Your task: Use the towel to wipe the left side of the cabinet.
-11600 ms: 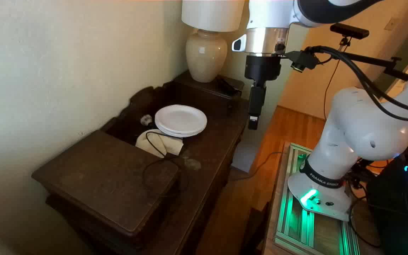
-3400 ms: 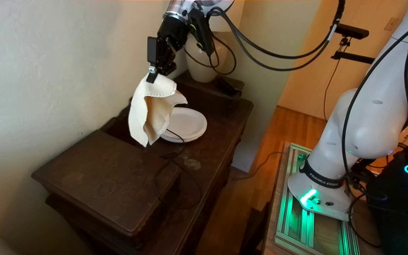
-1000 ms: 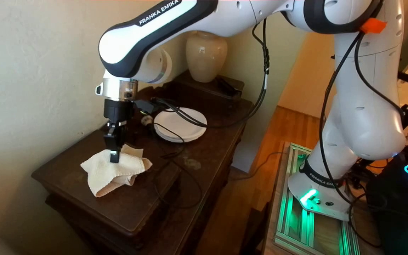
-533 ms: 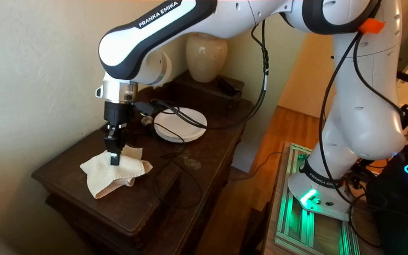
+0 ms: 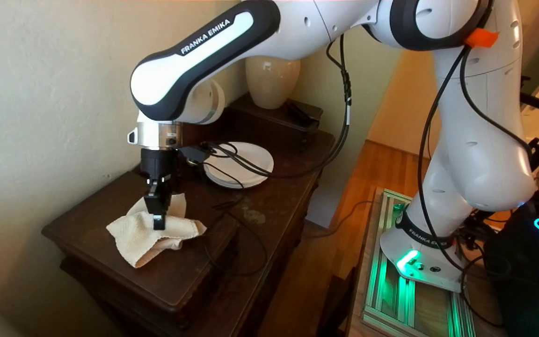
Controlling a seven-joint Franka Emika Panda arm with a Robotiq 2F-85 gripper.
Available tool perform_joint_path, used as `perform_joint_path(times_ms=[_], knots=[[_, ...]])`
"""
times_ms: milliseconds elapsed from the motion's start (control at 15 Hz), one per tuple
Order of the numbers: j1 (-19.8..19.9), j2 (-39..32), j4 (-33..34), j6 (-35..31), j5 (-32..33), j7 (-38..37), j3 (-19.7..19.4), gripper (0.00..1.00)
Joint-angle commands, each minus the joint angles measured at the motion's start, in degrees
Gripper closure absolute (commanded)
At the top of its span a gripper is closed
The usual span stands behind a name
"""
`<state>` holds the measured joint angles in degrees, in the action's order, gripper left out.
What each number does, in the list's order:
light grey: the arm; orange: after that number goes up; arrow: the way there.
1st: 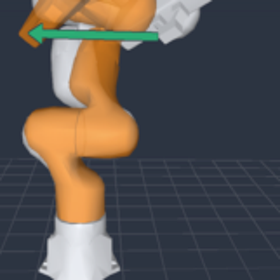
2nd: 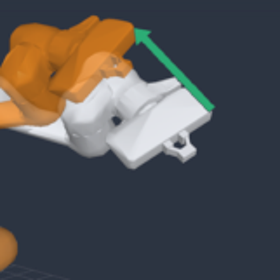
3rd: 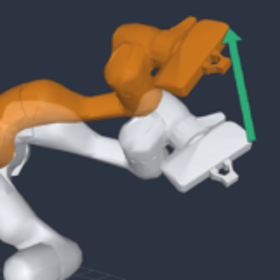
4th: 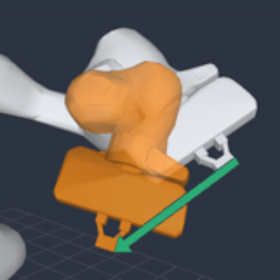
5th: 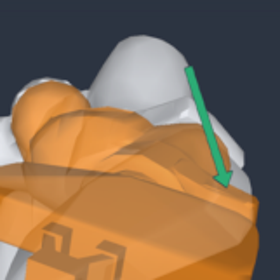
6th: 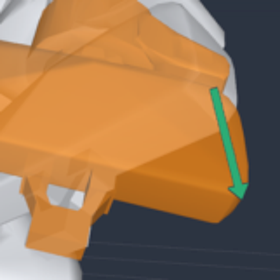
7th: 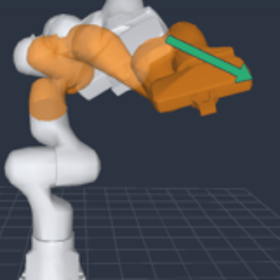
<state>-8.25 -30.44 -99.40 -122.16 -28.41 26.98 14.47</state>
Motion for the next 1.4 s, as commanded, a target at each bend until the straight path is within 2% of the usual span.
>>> perform_joint_path(times_ms=[0,267,333,467,733,1067,1333], knots=[[2.4,-0.4,0.3,8.1,-0.1,0.0,2.0,0.97],[3.5,0.8,-0.3,20.9,0.0,-1.0,1.6,0.97],[3.3,1.2,-0.6,22.1,0.8,-2.2,0.8,0.97],[2.5,1.9,-1.2,20.5,3.1,-4.2,-1.1,0.97],[1.5,1.2,-1.3,9.5,7.9,-6.3,-3.7,0.97],[1.3,0.3,-0.5,-6.4,8.7,-7.0,-3.4,0.97],[0.1,-2.3,0.5,-18.7,12.1,-10.2,-3.8,0.98]])
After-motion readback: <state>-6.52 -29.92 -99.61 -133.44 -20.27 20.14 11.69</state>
